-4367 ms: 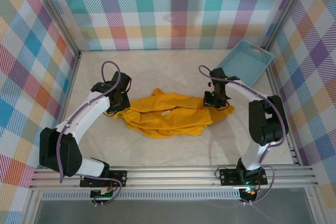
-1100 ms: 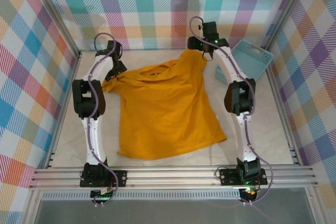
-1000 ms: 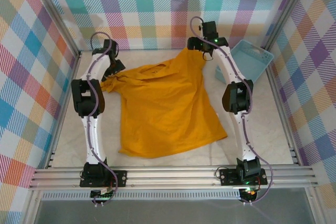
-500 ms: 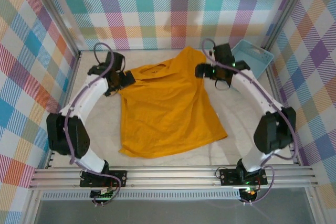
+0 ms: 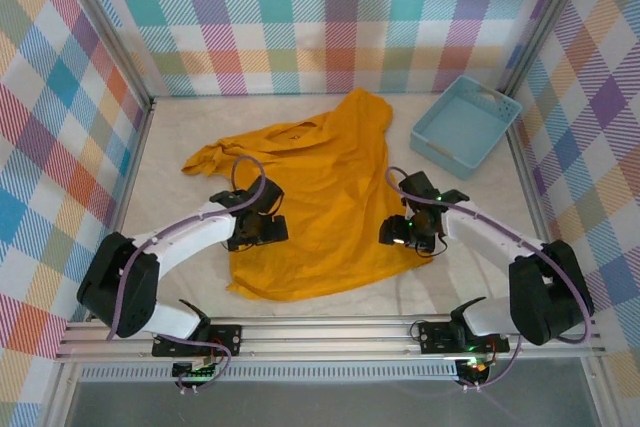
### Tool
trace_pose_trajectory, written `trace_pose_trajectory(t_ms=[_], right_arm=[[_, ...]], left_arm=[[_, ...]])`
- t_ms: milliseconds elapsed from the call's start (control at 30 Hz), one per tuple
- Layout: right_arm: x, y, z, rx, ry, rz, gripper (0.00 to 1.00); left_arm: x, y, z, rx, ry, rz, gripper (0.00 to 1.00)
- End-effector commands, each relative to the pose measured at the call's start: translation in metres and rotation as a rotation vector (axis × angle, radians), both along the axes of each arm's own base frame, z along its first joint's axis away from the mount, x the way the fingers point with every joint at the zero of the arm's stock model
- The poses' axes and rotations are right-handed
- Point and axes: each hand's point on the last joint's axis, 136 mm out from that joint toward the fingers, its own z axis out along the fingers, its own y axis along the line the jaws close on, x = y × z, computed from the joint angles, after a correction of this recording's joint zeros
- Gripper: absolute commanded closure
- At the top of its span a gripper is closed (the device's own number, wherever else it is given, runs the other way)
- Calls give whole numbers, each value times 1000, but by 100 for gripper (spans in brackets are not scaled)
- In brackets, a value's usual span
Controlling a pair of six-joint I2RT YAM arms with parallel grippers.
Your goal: Fold the inside-out t-shirt
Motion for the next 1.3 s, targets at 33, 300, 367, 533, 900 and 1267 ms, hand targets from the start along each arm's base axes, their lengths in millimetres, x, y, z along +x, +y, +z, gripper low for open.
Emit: trace_pose_trajectory(t_ms=[33, 300, 367, 533, 900, 1267], right_arm=[[0, 5, -13, 19, 35, -40, 34], [-17, 9, -4, -87, 17, 50, 42], [-29, 18, 2, -87, 11, 101, 43], [-55, 49, 6, -74, 20, 220, 47], [-80, 106, -15, -97, 83, 360, 60], [-83, 102, -39, -203, 128, 359, 71]], left_arm=[[4, -17, 6, 56, -66, -57, 4], [-7, -25, -6, 83, -60, -100, 3], [-10, -24, -9, 86, -61, -98, 3], [-15, -20, -13, 68, -71, -67, 3], [-20, 4, -13, 105, -131, -5, 2], [-23, 12, -12, 108, -154, 7, 1]])
